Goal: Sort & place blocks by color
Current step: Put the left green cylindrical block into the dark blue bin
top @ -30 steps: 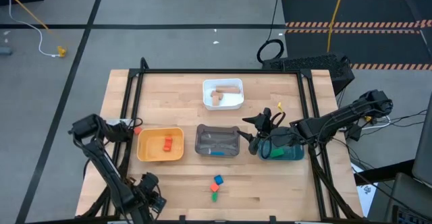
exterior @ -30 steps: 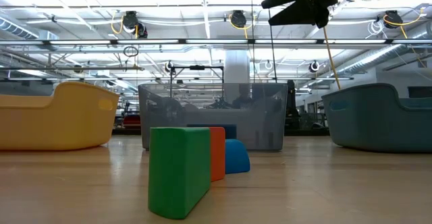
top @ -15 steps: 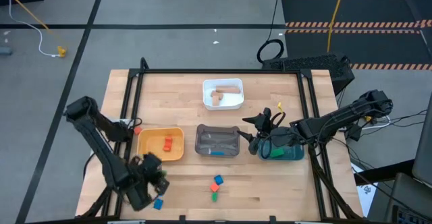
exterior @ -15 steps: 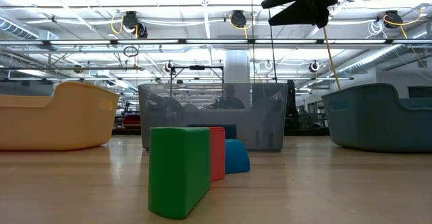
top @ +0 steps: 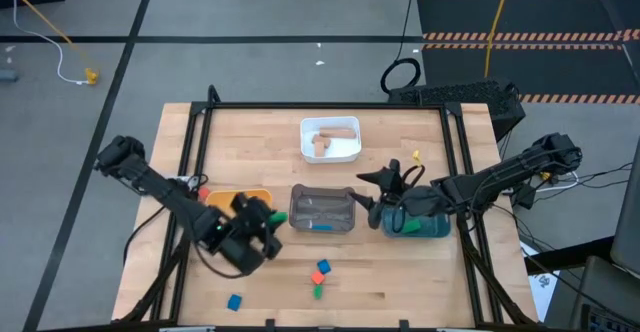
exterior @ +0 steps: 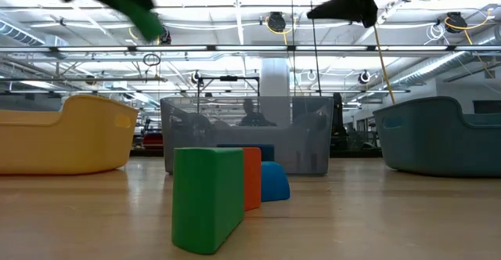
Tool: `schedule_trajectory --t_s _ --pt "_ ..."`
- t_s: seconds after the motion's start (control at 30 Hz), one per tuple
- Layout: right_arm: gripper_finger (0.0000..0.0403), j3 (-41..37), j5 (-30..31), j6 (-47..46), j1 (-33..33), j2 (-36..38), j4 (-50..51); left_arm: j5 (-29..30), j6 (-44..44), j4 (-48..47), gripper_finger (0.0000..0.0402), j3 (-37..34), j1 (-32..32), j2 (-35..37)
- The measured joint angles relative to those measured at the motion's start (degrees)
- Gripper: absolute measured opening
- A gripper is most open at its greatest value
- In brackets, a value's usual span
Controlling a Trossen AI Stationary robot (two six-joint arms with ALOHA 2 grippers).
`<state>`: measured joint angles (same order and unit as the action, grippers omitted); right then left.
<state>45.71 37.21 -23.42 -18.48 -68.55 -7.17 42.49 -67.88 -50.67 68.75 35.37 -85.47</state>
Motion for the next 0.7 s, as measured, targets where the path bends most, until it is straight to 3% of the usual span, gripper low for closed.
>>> schedule_trajectory --t_s 0.2,0.43,0.57,0.7 --pt "0.0256 0.00 -0.66 -7.41 0.00 0.02 -6.60 1.05 22.96 18.53 0.0130 0.00 -6.69 0.00" --pt "0.0256 -2.80 -16.88 -23.20 -0.42 0.02 -10.11 -0.73 46.64 34.40 0.0130 0.00 -8.19 -0.83" --pt "0.0256 -5.70 -23.55 -36.84 0.20 0.00 -14.93 -2.46 64.45 43.13 0.0130 -0.07 -7.53 -3.69" --pt "0.0256 -8.32 -27.52 -43.89 0.90 0.00 -20.61 -4.26 72.46 52.33 0.0130 0.02 -8.70 -7.46"
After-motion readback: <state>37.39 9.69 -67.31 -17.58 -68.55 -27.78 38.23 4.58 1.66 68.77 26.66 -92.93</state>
